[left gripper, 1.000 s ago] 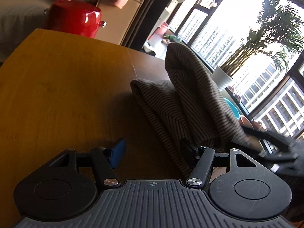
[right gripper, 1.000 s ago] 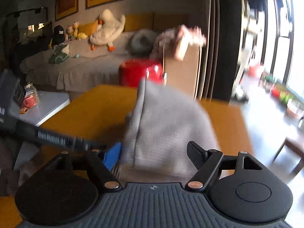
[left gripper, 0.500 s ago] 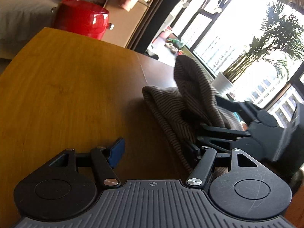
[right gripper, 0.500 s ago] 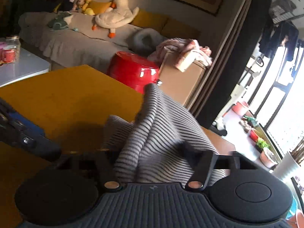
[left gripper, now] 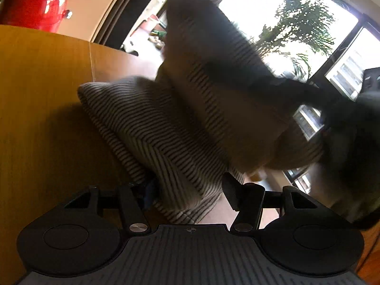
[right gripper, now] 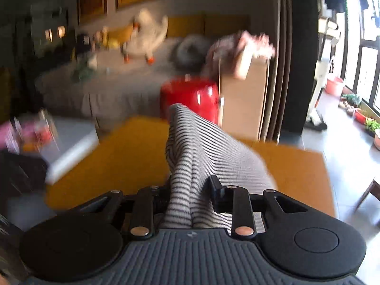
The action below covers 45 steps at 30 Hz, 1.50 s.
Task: Fold clothes
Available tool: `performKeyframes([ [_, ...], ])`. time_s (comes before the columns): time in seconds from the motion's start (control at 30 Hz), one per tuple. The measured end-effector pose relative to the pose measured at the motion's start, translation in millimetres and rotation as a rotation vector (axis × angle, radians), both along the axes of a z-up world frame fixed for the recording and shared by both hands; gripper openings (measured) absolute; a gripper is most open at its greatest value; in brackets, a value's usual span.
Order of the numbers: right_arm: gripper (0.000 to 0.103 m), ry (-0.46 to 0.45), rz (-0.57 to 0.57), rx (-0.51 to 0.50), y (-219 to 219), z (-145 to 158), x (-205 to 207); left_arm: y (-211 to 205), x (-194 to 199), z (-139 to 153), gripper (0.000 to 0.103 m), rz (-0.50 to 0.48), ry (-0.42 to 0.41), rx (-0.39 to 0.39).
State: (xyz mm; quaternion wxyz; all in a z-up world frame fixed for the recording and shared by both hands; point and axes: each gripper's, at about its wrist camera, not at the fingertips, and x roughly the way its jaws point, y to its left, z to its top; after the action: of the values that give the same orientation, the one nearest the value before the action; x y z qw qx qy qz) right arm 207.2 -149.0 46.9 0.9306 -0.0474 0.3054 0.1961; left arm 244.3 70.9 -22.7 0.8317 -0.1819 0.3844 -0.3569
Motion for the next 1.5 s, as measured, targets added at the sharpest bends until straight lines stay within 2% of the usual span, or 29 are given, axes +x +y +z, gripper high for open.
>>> performKeyframes([
  [0.07, 0.032, 0.001, 0.012, 0.0, 3.2, -12.8, 0.1, 1.5, -3.1, 1.6, 0.062, 0.006, -0.005, 0.039],
  [0.13, 0.037, -0.014, 0.021, -0.015, 7.1, -13.1, -0.6, 5.1, -6.4, 2.7, 0.072, 0.013, -0.01, 0.065],
  [0.23, 0.043, -0.016, 0.03, -0.01, 7.5, -11.3, -0.5, 8.2, -7.9, 4.1, 0.073, 0.022, -0.012, 0.076],
  [0.3, 0.048, -0.017, 0.029, 0.013, 4.5, -10.7, -3.5, 8.9, -8.4, 4.9, 0.073, 0.027, -0.012, 0.079],
  [0.37, 0.057, -0.012, 0.033, 0.048, 0.0, -6.8, -7.7, 7.4, -8.6, 5.1, 0.074, 0.027, -0.013, 0.08],
  [0.4, 0.065, -0.014, 0.038, 0.075, -3.5, -2.7, -11.2, 7.1, -8.2, 5.4, 0.074, 0.028, -0.012, 0.081],
  [0.43, 0.066, -0.018, 0.043, 0.102, -7.1, 2.0, -15.0, 7.4, -7.4, 5.8, 0.074, 0.031, -0.01, 0.08],
  [0.5, 0.065, -0.04, 0.048, 0.151, -14.4, 11.8, -23.9, 12.2, -6.5, 6.5, 0.076, 0.058, -0.004, 0.077],
  [0.6, 0.029, -0.088, 0.023, 0.199, -26.0, 22.3, -35.9, 20.1, -5.3, 7.6, 0.076, 0.103, 0.005, 0.073],
  [0.7, 0.028, -0.076, -0.01, 0.223, -36.4, 18.3, -36.7, 32.7, -0.6, 15.4, 0.074, 0.168, -0.004, 0.055],
  [0.8, 0.029, 0.043, -0.019, 0.212, -30.8, -12.4, -29.7, 40.1, 0.9, 33.5, 0.072, 0.208, -0.052, 0.034],
  [0.87, 0.032, 0.012, -0.001, 0.135, -14.5, -25.2, -36.3, 41.5, 0.9, 47.5, 0.072, 0.222, -0.094, 0.019],
  [0.93, 0.042, -0.059, 0.022, 0.022, 4.3, -27.0, -45.9, 34.3, 2.4, 64.0, 0.072, 0.204, -0.142, 0.0],
  [1.03, 0.043, -0.085, 0.033, -0.045, 14.1, -28.5, -49.6, 9.2, 8.6, 75.5, 0.073, 0.156, -0.177, -0.001],
  [1.13, 0.043, -0.083, 0.048, -0.049, 10.4, -25.8, -54.1, -15.4, 24.1, 70.0, 0.073, 0.116, -0.159, 0.005],
  [1.23, 0.043, -0.062, 0.054, 0.011, -6.7, -12.9, -56.3, -17.9, 32.4, 56.5, 0.071, 0.12, -0.136, 0.016],
  [1.27, 0.045, -0.064, 0.038, 0.028, -15.0, -7.5, -56.3, -18.3, 35.0, 51.9, 0.071, 0.122, -0.128, 0.02],
  [1.3, 0.055, -0.074, 0.014, 0.035, -22.9, -2.3, -56.0, -18.8, 37.7, 47.2, 0.071, 0.124, -0.121, 0.024],
  [1.33, 0.071, -0.094, -0.02, 0.034, -30.9, 2.1, -55.4, -19.2, 40.3, 42.6, 0.071, 0.126, -0.113, 0.027],
  [1.4, 0.085, -0.129, -0.113, 0.023, -47.8, 5.0, -50.3, -18.4, 42.1, 36.1, 0.071, 0.128, -0.103, 0.03],
  [1.5, 0.085, -0.088, -0.241, 0.03, -70.1, -7.3, -30.0, -9.7, 38.9, 34.6, 0.071, 0.127, -0.101, 0.026],
])
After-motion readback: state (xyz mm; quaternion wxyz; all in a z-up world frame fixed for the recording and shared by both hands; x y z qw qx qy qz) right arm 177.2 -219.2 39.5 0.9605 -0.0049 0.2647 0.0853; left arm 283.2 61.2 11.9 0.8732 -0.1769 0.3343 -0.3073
